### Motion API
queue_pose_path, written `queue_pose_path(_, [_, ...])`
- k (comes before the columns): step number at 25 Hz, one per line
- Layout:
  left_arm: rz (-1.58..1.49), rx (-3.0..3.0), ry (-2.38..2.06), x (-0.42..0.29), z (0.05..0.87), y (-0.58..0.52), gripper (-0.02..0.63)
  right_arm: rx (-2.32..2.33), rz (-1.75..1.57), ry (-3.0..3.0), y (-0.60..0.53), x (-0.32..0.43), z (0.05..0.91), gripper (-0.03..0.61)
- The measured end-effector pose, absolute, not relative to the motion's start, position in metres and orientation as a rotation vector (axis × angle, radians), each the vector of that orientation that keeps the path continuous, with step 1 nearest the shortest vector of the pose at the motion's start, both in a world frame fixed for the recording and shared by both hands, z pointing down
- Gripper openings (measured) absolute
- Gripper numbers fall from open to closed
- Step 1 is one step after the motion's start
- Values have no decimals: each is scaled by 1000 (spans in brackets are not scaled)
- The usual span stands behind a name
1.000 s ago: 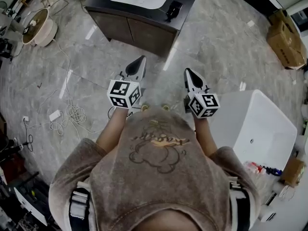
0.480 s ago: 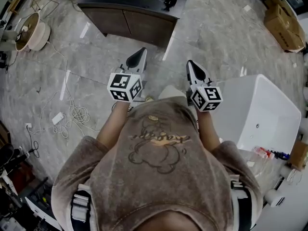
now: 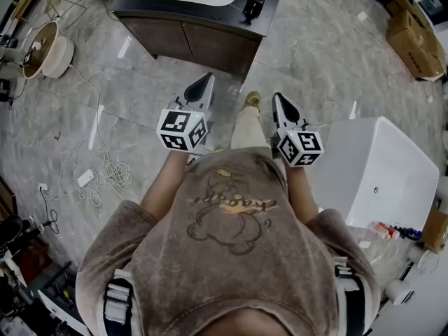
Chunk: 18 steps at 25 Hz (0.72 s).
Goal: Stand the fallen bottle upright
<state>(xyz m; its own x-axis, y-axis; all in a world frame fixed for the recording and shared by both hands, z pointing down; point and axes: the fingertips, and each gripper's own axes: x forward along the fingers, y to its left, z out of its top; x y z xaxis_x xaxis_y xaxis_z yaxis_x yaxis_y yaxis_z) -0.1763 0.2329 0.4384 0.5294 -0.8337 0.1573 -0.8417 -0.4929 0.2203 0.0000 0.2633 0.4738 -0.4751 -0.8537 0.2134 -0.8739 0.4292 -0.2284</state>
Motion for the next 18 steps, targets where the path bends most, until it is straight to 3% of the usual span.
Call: queue_pose_path(18, [40, 2483, -1386, -132, 443, 61, 18, 1554, 439, -2619, 97, 43, 469, -5])
